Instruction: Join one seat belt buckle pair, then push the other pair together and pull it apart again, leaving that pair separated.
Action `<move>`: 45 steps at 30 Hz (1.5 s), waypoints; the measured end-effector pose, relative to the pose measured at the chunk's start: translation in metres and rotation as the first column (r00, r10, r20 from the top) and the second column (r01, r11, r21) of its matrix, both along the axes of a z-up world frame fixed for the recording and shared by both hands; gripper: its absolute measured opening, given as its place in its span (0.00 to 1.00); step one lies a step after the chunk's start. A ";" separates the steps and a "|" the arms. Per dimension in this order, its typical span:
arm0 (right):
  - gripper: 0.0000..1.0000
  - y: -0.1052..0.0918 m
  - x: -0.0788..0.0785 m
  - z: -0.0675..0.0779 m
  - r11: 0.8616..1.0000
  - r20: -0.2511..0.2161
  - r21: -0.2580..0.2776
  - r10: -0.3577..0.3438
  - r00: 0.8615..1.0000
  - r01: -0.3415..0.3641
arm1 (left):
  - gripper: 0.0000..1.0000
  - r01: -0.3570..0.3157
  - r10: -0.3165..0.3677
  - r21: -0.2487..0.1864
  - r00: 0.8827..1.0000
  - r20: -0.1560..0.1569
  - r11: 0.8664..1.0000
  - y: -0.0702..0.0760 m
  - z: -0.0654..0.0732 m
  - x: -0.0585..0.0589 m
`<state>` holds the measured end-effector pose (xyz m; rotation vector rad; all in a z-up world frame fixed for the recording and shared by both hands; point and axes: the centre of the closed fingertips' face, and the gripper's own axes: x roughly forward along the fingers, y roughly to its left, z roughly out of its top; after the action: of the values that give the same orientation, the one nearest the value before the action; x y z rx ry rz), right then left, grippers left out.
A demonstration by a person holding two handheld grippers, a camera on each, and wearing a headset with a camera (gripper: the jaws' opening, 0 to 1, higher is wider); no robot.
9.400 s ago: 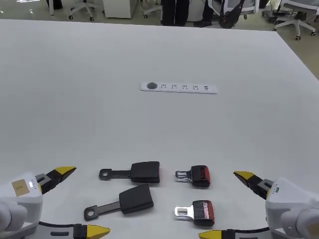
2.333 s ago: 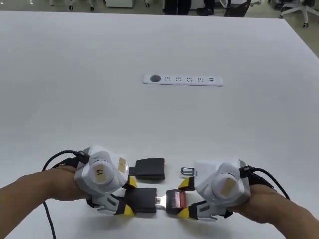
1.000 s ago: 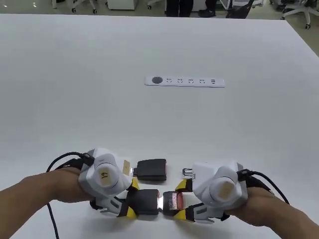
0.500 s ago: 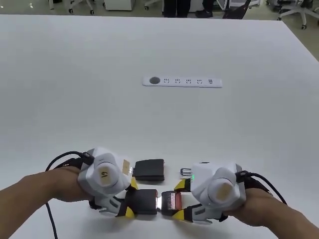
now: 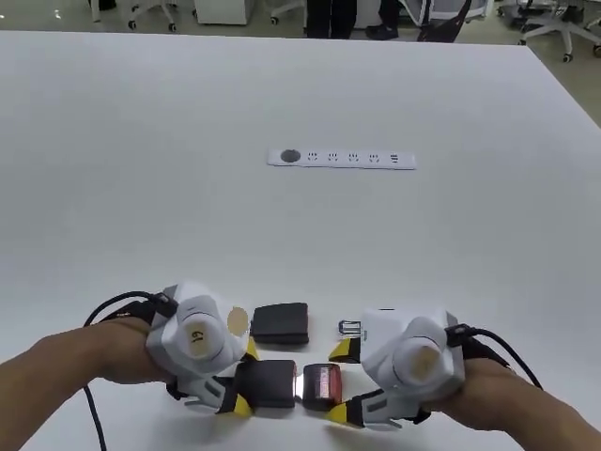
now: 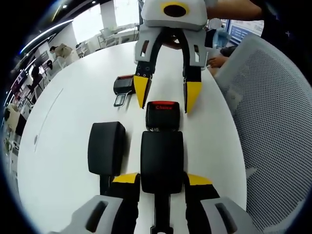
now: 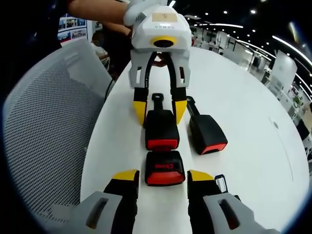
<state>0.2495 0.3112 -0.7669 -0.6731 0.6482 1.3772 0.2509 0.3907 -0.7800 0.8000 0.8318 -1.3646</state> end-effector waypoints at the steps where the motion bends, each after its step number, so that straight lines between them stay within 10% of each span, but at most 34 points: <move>1: 0.38 -0.001 0.001 0.001 1.000 0.000 -0.001 -0.006 1.000 0.006 | 0.39 -0.004 0.004 -0.001 1.000 0.000 1.000 0.000 0.001 -0.001; 27: 0.44 -0.023 0.025 0.027 0.998 0.016 -0.017 -0.058 0.998 0.058 | 0.44 -0.098 0.100 -0.078 0.995 0.014 0.992 0.002 0.042 0.016; 45: 0.44 -0.043 0.056 0.028 0.996 0.034 -0.030 -0.081 0.996 0.082 | 0.45 -0.130 0.133 -0.108 0.991 0.028 0.986 -0.009 0.052 0.052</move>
<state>0.3058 0.2685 -0.7389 -0.6856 0.6648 1.2803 0.3032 0.3815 -0.7281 0.6734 0.7647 -1.2632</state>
